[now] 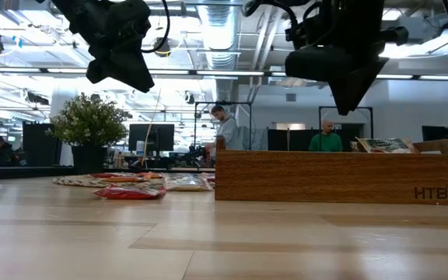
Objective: Pick & Place Tea
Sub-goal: Put the brown tea bag into the right slot of the wooden organizer
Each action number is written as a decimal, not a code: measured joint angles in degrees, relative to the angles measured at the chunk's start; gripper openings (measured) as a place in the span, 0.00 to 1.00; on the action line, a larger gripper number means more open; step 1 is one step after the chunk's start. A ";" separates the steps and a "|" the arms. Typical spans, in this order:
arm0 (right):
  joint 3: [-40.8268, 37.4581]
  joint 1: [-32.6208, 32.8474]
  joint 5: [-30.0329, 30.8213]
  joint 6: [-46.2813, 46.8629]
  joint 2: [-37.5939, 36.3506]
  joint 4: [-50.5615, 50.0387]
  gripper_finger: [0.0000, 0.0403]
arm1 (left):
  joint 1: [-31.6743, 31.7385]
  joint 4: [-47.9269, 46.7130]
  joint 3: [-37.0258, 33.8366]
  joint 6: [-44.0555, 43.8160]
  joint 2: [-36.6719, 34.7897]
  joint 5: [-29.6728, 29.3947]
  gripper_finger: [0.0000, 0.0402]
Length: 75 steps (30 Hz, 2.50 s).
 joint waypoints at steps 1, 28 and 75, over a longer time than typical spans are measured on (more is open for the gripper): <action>-0.01 -0.27 0.35 -0.11 0.00 -0.32 0.18 | 0.00 0.00 0.00 0.00 0.00 0.00 0.21; -12.40 7.02 15.98 -8.57 -44.09 0.67 0.02 | 1.28 13.85 2.04 8.94 19.29 17.03 0.21; -25.63 22.44 26.62 0.19 -54.03 3.61 0.02 | 4.98 -9.09 21.66 13.94 40.17 20.53 0.37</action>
